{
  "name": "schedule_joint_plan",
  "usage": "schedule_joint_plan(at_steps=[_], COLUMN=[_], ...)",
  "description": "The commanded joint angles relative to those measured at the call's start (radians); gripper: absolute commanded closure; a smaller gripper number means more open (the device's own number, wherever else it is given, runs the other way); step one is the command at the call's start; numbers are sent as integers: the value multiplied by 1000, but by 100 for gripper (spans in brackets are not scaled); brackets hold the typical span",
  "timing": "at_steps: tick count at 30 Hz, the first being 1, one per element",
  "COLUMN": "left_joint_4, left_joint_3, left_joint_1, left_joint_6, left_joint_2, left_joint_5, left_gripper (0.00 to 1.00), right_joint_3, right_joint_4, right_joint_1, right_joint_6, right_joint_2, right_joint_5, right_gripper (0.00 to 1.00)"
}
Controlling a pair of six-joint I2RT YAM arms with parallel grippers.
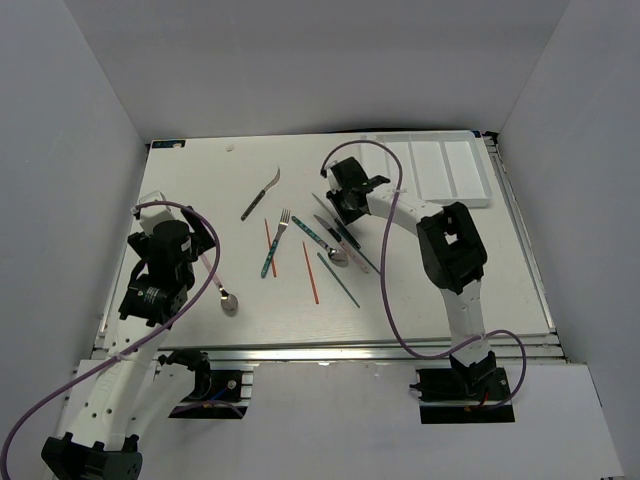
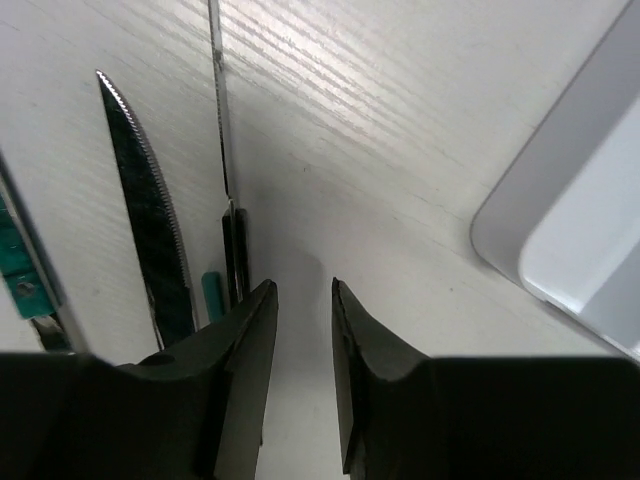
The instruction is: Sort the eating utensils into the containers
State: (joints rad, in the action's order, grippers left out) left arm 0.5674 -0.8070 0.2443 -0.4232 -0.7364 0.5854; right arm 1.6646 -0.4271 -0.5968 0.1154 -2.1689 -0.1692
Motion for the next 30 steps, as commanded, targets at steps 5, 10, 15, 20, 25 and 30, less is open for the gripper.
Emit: schedule_joint_plan(at_steps=[5, 10, 15, 20, 25, 30], left_joint_4=[-14, -14, -15, -17, -17, -17], left_joint_3=[-1, 0, 0, 2, 2, 0], left_joint_1=[-5, -5, -5, -5, -5, -5], left_joint_6=[11, 11, 11, 12, 12, 12], left_joint_2=[0, 2, 2, -4, -4, -6], left_joint_5=[-18, -18, -19, -25, -27, -32], left_gripper=[2, 2, 2, 2, 2, 2], right_joint_3=[0, 37, 72, 99, 123, 119], right_joint_4=[44, -2, -28, -45, -55, -48], right_joint_1=[-1, -9, -15, -21, -21, -21], right_joint_6=[-51, -34, -22, -17, -7, 1], right_joint_2=[119, 70, 18, -25, -72, -108], right_joint_5=[60, 92, 120, 125, 91, 48], right_gripper=[65, 66, 68, 68, 69, 76])
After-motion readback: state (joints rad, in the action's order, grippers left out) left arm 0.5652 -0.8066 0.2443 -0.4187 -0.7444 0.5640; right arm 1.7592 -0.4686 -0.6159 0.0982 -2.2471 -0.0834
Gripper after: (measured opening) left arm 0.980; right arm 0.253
